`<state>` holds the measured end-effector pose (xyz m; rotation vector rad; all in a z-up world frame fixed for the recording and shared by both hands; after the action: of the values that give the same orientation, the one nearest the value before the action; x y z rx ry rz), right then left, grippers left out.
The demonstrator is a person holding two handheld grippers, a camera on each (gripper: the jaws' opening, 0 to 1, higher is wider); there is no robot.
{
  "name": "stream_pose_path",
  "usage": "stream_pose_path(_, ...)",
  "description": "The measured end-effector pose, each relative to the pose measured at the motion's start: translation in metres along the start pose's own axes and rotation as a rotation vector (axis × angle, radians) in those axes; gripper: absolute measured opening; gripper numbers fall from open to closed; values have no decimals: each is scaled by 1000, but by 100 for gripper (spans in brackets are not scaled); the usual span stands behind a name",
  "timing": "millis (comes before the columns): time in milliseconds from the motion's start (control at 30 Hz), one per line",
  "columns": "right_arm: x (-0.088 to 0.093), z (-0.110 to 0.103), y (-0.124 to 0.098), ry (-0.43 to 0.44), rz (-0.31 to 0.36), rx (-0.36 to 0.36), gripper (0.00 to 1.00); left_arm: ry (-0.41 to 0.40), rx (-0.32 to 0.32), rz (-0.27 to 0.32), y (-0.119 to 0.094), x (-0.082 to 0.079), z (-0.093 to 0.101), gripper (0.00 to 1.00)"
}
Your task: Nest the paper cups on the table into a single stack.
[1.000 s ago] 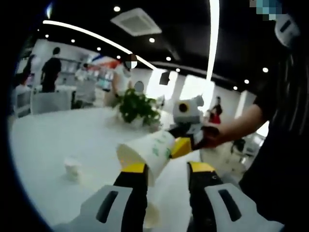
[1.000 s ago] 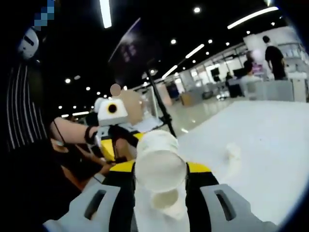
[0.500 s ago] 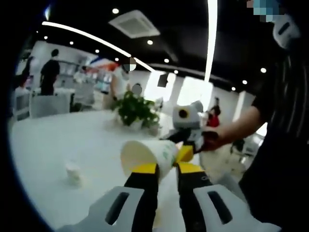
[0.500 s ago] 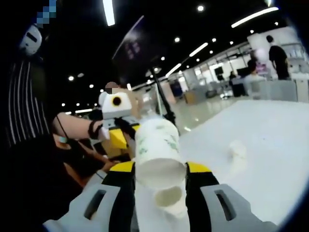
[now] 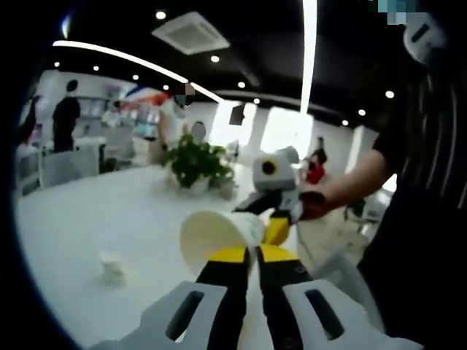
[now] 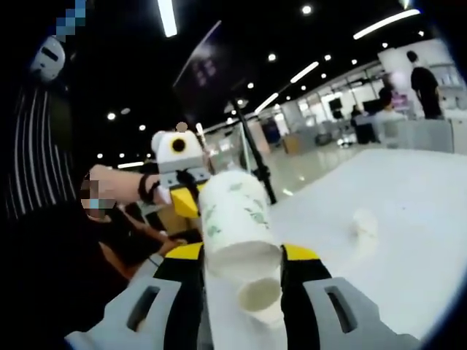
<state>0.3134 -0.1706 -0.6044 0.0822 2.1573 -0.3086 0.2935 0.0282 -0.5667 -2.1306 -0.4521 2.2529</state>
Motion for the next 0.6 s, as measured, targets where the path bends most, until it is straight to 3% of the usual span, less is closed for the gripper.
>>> stream_pose_path(333,1,-5,1,-22,5,6,39,29,46,-44,1,-5,5,0)
stream_pose_path(600,0,-11,-4,-19,59,27,41,11,50,-67,-1,-7,6,0)
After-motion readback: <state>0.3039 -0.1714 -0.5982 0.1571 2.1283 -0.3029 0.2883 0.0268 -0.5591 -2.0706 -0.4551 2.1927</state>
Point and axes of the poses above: the point that each gripper's makers call its tool centre point, and the gripper's own axes: y roughly forward along the fingers, z roughly to its right, x roughly out of its underside, the point moved 9 cm from there along -y, roughly backward along the fingers, and after that the axes turned 12 degrees about y, right-handed, at the moved point
